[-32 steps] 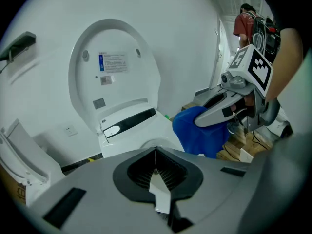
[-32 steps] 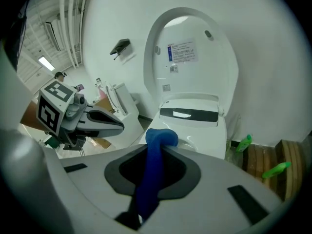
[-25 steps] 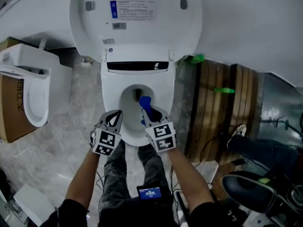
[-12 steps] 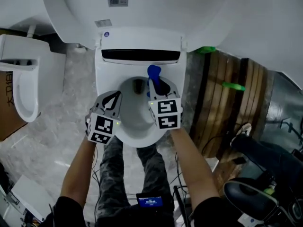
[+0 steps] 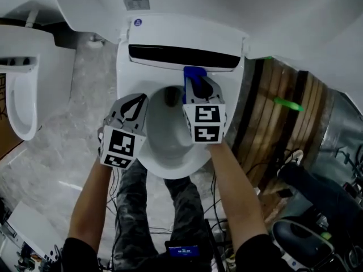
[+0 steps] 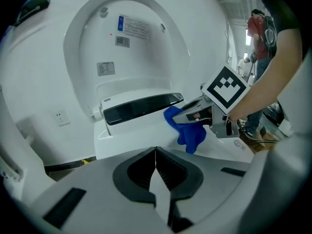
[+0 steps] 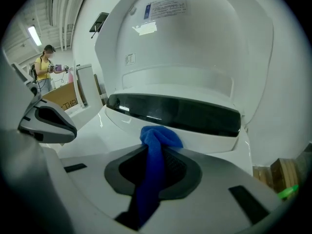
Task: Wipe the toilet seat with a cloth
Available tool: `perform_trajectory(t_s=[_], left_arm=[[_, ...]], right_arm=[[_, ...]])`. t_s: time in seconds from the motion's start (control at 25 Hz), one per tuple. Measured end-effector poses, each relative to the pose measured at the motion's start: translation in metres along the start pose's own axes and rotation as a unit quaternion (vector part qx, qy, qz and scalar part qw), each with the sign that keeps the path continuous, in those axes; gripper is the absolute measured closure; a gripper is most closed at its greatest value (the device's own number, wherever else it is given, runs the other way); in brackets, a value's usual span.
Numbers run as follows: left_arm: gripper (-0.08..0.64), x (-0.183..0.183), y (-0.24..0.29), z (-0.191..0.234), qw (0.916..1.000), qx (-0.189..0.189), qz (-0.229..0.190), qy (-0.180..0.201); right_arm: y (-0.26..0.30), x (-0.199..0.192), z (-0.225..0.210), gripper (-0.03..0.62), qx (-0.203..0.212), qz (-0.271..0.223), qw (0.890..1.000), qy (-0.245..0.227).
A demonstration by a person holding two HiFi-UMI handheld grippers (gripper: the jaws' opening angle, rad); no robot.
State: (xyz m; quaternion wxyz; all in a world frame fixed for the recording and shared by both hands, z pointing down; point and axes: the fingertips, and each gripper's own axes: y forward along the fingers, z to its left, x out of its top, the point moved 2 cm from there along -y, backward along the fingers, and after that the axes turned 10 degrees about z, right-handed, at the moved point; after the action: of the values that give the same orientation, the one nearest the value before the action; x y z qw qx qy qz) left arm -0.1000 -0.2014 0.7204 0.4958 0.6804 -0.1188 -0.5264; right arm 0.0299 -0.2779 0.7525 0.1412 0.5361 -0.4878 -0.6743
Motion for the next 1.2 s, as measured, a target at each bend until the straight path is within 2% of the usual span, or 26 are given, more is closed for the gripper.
perform_trajectory(t_s=[0.24, 1.0, 1.2], left_arm=[[0.548, -0.012, -0.002, 0.013, 1.0, -0.008, -0.006, -0.002], [0.548, -0.05, -0.026, 0.044, 0.9993, -0.033, 0.017, -0.008], [0.548, -0.054, -0.034, 0.053, 0.9988, -0.045, 0.015, -0.008]], right_arm=[[0.005, 0.0, 0.005, 0.538, 0.022, 0.003, 0.999, 0.024], [0.039, 0.038, 0.128, 0.538, 0.08, 0.042, 0.994, -0.062], [0.043, 0.04, 0.153, 0.538, 0.085, 0.043, 0.993, -0.067]])
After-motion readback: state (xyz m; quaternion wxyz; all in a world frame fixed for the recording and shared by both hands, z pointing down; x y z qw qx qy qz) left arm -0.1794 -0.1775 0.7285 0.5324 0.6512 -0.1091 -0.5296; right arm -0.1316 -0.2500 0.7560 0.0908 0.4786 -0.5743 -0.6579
